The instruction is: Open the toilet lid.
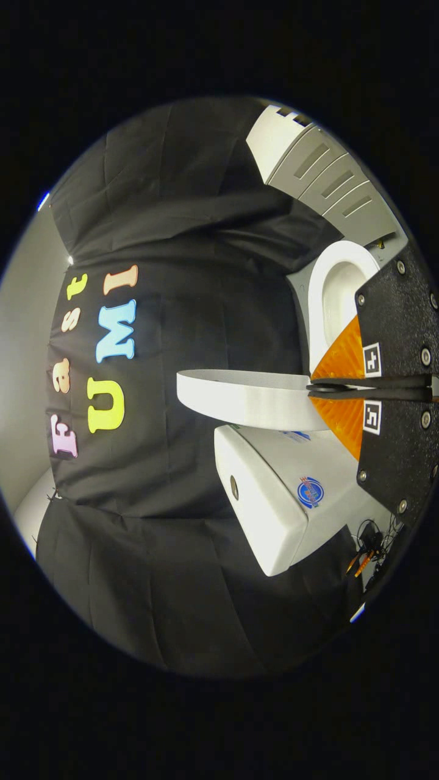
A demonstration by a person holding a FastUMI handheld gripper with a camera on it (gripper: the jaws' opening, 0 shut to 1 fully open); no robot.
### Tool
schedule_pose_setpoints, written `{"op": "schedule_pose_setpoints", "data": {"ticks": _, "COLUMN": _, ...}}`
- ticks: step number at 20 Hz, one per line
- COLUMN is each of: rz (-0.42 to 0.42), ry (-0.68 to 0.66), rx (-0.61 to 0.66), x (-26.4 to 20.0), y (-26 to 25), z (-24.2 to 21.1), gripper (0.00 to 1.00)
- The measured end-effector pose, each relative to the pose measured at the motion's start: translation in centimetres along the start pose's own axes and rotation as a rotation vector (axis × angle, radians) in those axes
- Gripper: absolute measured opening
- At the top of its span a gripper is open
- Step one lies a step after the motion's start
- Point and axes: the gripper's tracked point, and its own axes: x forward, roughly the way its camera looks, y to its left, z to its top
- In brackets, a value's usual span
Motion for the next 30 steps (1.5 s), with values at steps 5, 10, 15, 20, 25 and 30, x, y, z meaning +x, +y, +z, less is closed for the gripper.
{"op": "schedule_pose_setpoints", "data": {"ticks": 5, "rz": 0.02, "ry": -0.008, "rx": -0.03, "x": 0.0, "y": 1.7, "z": 0.3, "gripper": 0.0}}
{"op": "schedule_pose_setpoints", "data": {"ticks": 10, "rz": 0.038, "ry": 0.0, "rx": -0.037, "x": 0.3, "y": 3.0, "z": 0.4, "gripper": 0.0}}
{"op": "schedule_pose_setpoints", "data": {"ticks": 15, "rz": 0.055, "ry": -0.007, "rx": -0.078, "x": 0.4, "y": 4.7, "z": 0.4, "gripper": 0.0}}
{"op": "schedule_pose_setpoints", "data": {"ticks": 20, "rz": 0.08, "ry": -0.012, "rx": -0.088, "x": 0.6, "y": 5.7, "z": 0.4, "gripper": 0.0}}
{"op": "schedule_pose_setpoints", "data": {"ticks": 25, "rz": 0.1, "ry": -0.02, "rx": -0.1, "x": 0.8, "y": 6.7, "z": 0.4, "gripper": 0.0}}
{"op": "schedule_pose_setpoints", "data": {"ticks": 30, "rz": 0.131, "ry": -0.016, "rx": -0.083, "x": 0.8, "y": 7.3, "z": 0.5, "gripper": 0.01}}
